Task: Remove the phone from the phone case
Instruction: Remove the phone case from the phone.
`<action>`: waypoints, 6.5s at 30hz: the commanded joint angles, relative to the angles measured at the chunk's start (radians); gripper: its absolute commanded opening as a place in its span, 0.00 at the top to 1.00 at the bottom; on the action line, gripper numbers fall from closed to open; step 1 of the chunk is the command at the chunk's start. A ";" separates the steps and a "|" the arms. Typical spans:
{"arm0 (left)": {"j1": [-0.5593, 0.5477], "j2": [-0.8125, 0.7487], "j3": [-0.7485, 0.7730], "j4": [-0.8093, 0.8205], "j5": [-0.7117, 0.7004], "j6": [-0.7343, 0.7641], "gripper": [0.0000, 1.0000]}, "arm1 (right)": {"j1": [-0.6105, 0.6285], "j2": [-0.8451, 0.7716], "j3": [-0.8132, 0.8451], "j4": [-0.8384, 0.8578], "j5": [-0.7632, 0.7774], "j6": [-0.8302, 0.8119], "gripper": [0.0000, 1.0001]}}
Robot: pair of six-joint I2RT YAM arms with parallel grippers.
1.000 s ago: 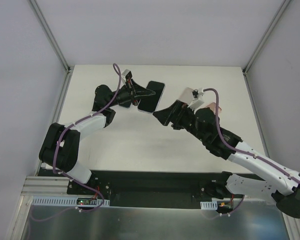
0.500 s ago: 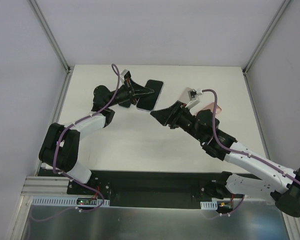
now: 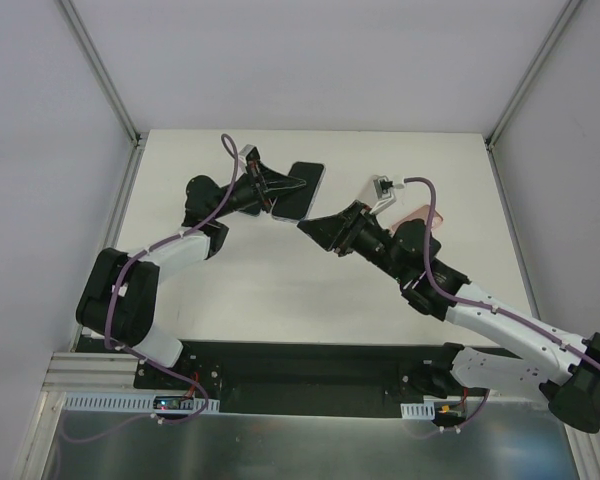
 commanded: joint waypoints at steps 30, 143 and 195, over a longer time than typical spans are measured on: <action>0.057 -0.144 0.060 -0.087 0.024 0.268 1.00 | 0.006 -0.045 0.030 -0.121 0.145 0.020 0.48; 0.073 -0.261 0.087 -0.159 0.061 0.315 1.00 | -0.040 0.240 0.247 -0.369 0.253 0.087 0.52; 0.062 -0.224 -0.078 -0.035 0.111 0.252 1.00 | -0.198 0.674 0.406 0.301 -0.330 0.161 0.88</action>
